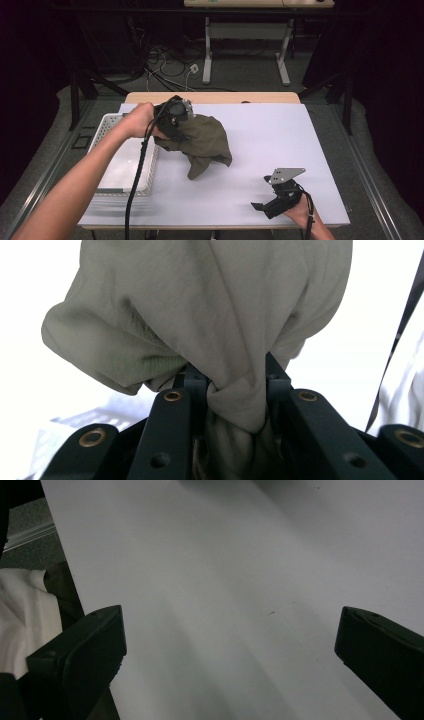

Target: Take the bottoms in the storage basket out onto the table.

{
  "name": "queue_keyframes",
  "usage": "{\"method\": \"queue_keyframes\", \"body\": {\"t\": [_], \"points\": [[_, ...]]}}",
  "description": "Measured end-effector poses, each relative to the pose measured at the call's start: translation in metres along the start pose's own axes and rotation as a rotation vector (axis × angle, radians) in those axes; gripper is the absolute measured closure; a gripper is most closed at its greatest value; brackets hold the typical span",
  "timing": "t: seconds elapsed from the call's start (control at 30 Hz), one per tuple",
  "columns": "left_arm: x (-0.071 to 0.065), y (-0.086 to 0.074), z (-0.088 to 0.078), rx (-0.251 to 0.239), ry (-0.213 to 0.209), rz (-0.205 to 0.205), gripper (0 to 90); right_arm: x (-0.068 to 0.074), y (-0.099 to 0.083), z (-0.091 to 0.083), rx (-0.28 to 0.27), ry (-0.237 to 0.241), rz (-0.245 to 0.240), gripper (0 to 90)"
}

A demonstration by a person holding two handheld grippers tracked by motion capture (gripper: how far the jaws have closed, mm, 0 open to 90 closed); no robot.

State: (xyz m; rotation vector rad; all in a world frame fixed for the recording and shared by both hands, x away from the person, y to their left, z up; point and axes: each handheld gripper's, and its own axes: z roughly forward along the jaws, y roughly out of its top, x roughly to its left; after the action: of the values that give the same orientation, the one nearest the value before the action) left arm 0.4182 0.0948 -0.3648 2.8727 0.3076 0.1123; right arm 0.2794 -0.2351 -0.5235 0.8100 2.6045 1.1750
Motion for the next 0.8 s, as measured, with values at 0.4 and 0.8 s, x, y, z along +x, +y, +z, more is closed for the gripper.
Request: {"method": "queue_keyframes", "body": {"t": [0.4,0.8], "points": [[-0.018,0.006,0.071,0.002,-0.007,-0.073,70.8,0.001,0.0,0.001,-0.002,0.004,0.001,0.0],[-0.035,-0.021,0.109,-0.12,0.022,-0.211,63.7,-0.001,0.001,0.005,0.013,0.006,0.003,0.0]]}}
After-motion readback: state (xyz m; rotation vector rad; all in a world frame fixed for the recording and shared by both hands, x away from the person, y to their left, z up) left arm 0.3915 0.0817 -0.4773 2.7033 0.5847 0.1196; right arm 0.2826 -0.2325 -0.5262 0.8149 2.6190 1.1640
